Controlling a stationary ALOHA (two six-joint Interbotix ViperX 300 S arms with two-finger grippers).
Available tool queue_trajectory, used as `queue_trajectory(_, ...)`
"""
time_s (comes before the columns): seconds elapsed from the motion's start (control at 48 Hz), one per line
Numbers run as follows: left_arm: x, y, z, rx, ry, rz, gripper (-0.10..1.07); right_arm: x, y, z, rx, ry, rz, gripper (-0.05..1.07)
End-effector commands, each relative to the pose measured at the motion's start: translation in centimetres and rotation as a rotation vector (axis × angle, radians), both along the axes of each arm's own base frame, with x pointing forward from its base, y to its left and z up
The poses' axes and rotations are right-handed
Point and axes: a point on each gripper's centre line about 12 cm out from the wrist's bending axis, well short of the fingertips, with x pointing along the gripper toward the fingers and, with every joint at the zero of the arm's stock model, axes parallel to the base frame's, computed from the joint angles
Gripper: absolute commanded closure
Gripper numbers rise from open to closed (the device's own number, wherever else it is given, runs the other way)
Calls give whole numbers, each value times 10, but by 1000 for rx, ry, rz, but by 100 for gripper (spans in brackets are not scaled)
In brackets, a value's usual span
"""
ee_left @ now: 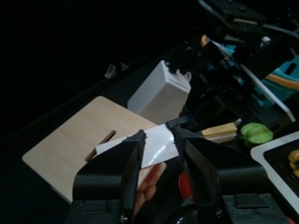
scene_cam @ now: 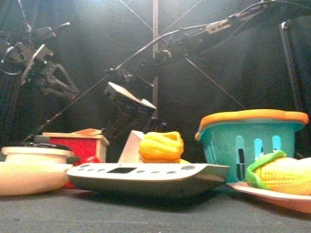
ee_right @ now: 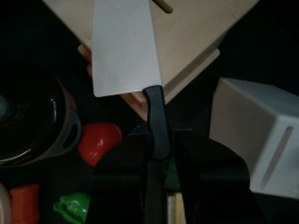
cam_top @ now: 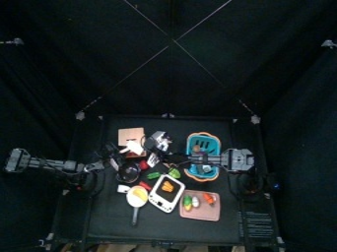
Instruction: Grab cleaver with other hand
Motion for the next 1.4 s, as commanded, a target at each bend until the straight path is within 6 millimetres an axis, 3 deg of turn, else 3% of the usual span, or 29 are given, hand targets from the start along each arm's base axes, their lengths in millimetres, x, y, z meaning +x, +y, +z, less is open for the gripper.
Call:
queue_trajectory(0.0, 5, -3, 9, -3, -26, -22, 23, -14, 12, 47, -15, -88, 24, 55)
queue_trajectory(0.208, 14, -11, 16, -30, -50, -102, 23, -53, 50, 60, 1, -142, 131, 55)
queue_trajectory(0.312, 20, -20, 20, -65, -66, -174, 23, -74, 63, 53, -15, -135, 192, 55)
queue_trajectory(0.562, 38, -47, 23, -239, -84, -366, 23, -111, 74, 34, -139, -87, 343, 55)
queue_trajectory(0.833, 56, -55, 12, -399, -55, -359, 23, -152, 83, 49, -193, -156, 442, 55)
queue_trajectory(1.042, 71, -62, 31, -512, -126, -379, 23, -183, 93, 50, -170, -229, 520, 55)
queue_trajectory(1.167, 81, -65, 34, -585, -145, -379, 23, -195, 87, 55, -164, -273, 512, 55)
queue_trajectory(1.375, 105, -67, 21, -730, -139, -382, 23, -210, 86, 58, -152, -318, 515, 55)
